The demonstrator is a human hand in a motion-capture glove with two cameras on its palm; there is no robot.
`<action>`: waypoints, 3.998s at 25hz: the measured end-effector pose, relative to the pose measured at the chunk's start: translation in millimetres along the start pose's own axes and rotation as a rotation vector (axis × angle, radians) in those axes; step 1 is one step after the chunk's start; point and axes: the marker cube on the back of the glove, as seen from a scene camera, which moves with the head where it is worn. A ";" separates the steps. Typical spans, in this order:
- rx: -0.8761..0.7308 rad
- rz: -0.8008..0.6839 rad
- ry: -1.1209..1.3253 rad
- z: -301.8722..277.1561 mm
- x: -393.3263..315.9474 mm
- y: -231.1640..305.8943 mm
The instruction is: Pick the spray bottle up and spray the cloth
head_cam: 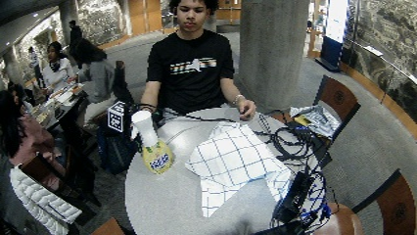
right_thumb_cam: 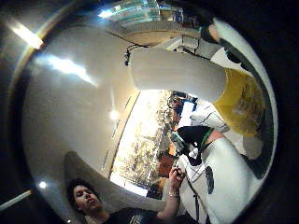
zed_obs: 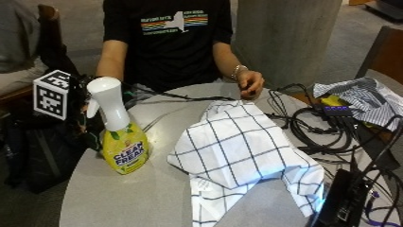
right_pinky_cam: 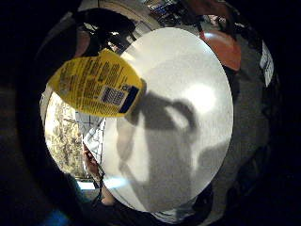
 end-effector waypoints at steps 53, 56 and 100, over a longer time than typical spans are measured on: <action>-0.033 0.020 0.013 32.7 -0.6 -26.6; -0.030 0.053 0.020 41.9 3.0 -40.4; -0.662 -0.030 0.094 67.9 -79.7 -24.4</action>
